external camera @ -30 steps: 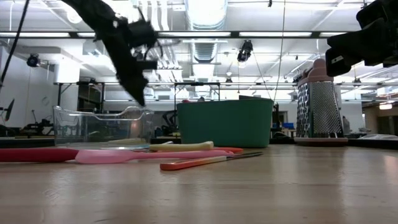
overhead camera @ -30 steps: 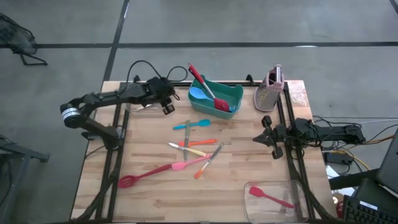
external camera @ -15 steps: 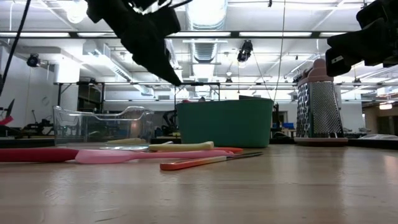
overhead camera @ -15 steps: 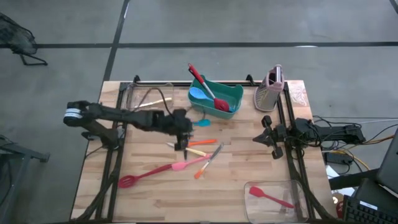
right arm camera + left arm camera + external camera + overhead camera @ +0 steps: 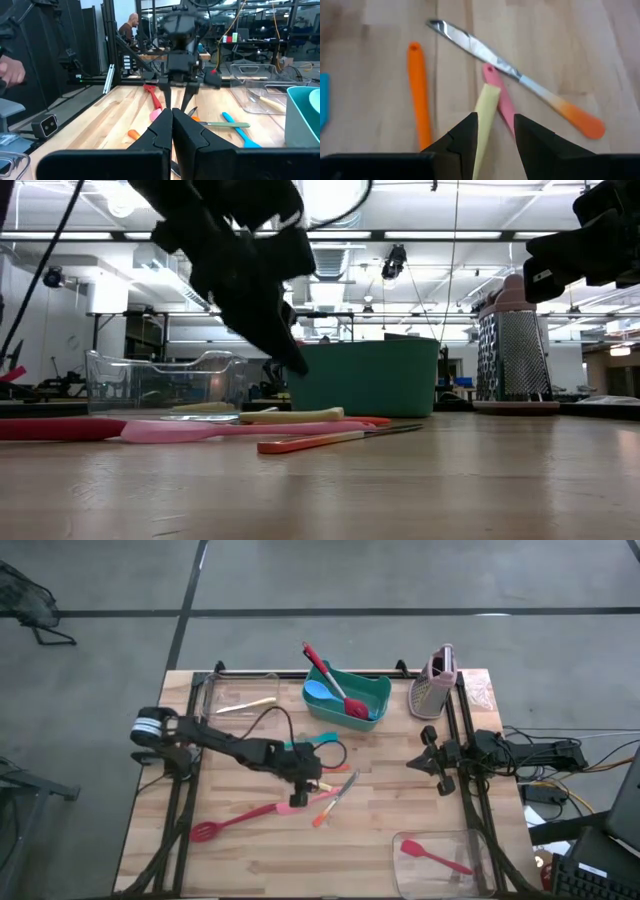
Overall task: Pick & Place Kitchen Items
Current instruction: Put the yellow table knife into the top transparent bin
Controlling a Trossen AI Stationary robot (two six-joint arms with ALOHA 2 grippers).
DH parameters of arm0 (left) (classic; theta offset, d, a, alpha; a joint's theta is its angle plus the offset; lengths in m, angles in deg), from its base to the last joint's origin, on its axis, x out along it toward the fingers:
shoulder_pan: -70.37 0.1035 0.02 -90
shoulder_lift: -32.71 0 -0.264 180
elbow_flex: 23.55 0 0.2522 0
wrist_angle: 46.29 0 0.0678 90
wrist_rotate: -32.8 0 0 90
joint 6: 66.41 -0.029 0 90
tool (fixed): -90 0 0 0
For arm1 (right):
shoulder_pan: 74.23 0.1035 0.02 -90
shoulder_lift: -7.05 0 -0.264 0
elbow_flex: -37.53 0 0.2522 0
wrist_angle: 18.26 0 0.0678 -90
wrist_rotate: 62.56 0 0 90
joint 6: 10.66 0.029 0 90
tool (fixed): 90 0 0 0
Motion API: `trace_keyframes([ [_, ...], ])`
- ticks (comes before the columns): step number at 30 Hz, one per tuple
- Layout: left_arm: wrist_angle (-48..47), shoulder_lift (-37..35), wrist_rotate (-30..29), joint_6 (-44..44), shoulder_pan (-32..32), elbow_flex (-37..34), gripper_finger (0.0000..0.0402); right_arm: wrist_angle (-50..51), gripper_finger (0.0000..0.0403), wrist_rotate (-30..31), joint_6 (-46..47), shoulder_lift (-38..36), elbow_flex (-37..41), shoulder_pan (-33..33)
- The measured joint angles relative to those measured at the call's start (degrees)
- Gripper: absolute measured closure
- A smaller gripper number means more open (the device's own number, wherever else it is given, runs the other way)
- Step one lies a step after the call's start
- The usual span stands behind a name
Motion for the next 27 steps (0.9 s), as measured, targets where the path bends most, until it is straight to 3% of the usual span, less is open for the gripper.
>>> trace_keyframes([
  [13,1.42,8.10,-2.27,-2.82,-1.08,1.75,0.0268,0.00,0.0394,0.00,0.00,0.00,0.00,0.00],
  [24,-0.88,5.20,-2.97,-0.81,-1.08,1.99,0.0268,0.00,0.0394,0.00,0.00,0.00,0.00,0.00],
  [27,-0.79,2.94,-6.77,1.39,-1.12,2.01,0.0268,0.00,0.0394,0.00,0.00,0.00,0.00,-0.02],
])
